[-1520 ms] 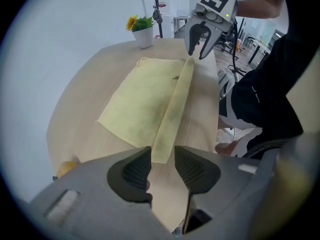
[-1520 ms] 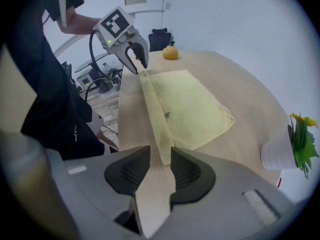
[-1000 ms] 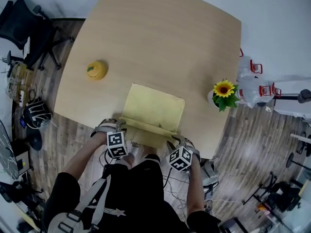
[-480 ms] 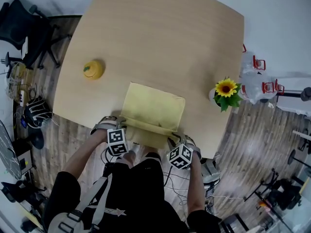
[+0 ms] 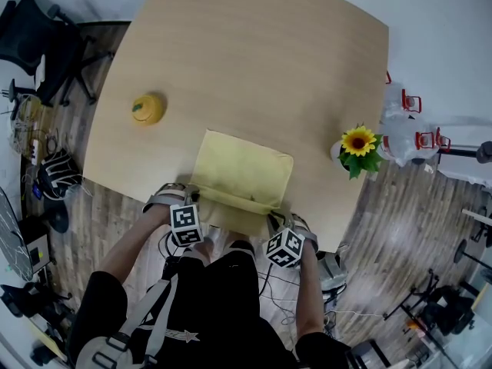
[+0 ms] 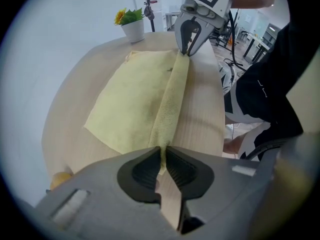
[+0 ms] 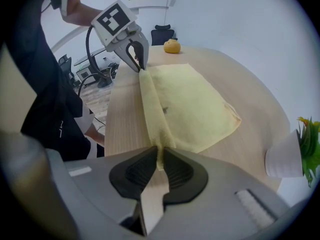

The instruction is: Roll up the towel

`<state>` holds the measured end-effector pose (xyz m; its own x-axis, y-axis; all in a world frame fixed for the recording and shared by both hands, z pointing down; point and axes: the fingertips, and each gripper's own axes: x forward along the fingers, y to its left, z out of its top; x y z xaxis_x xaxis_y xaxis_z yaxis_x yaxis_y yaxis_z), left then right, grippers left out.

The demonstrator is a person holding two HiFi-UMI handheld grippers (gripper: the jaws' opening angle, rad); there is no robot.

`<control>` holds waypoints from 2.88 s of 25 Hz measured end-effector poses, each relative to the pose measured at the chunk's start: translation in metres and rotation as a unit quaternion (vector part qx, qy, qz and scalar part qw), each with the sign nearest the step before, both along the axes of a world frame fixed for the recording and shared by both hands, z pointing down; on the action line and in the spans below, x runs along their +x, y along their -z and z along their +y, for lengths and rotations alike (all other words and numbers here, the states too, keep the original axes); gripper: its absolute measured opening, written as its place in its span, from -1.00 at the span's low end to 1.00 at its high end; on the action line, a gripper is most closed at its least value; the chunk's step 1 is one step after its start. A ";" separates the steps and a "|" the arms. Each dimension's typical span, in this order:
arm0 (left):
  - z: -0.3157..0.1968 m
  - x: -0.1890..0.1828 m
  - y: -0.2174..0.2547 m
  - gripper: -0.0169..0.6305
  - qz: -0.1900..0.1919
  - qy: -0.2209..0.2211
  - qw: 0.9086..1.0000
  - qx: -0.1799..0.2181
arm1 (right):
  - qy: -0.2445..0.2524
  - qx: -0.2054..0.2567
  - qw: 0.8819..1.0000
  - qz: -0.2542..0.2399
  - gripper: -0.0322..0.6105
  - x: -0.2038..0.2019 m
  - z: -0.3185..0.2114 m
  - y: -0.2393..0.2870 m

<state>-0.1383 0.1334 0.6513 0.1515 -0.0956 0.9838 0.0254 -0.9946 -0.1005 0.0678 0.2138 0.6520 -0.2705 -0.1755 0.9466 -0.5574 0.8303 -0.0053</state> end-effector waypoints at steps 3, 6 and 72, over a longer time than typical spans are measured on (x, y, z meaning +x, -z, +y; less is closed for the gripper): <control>0.002 -0.001 0.001 -0.82 -0.004 -0.003 1.000 0.009 | 0.001 0.009 1.000 0.004 -0.82 0.001 0.000 0.001; 0.009 -0.002 0.002 -0.83 -0.006 -0.004 1.000 0.005 | 0.005 0.005 1.000 0.004 -0.84 0.001 0.006 0.001; 0.009 -0.006 0.012 -0.45 0.000 0.043 0.999 -0.022 | -0.033 -0.010 0.999 -0.037 -0.52 0.001 0.002 0.016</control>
